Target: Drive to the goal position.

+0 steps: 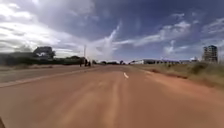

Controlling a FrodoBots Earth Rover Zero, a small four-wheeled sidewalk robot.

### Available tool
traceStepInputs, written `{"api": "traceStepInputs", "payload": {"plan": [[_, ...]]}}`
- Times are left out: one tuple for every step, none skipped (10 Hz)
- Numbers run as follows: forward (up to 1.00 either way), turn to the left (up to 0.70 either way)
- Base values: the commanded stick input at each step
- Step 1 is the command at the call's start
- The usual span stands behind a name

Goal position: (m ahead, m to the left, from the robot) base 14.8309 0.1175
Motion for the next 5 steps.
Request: {"api": "traceStepInputs", "payload": {"plan": [[1.0,0.0],[1.0,0.0],[1.0,0.0],[1.0,0.0],[1.0,0.0]]}}
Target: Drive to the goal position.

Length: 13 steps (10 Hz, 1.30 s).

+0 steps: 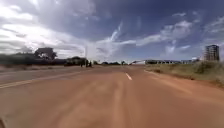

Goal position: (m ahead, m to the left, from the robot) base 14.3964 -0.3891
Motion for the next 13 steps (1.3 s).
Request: {"api": "traceStepInputs", "payload": {"plan": [[1.0,0.0],[1.0,0.0],[1.0,0.0],[1.0,0.0],[1.0,0.0],[1.0,0.0],[1.0,0.0],[1.0,0.0],[1.0,0.0],[1.0,0.0],[1.0,0.0],[1.0,0.0],[1.0,0.0]]}}
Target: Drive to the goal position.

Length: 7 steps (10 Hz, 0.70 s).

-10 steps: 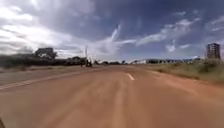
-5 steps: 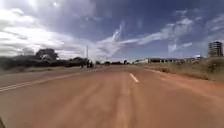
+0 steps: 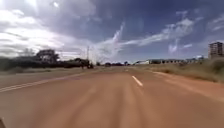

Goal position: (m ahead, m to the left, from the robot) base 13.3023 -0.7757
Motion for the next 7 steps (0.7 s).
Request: {"api": "traceStepInputs", "payload": {"plan": [[1.0,0.0],[1.0,0.0],[1.0,0.0],[1.0,0.0],[1.0,0.0],[1.0,0.0],[1.0,0.0]]}}
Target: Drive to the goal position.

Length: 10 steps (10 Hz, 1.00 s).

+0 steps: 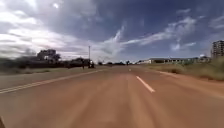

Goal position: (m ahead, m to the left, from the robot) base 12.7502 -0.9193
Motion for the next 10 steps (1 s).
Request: {"api": "traceStepInputs", "payload": {"plan": [[1.0,0.0],[1.0,0.0],[1.0,0.0],[1.0,0.0],[1.0,0.0],[1.0,0.0],[1.0,0.0],[1.0,0.0],[1.0,0.0],[1.0,0.0]]}}
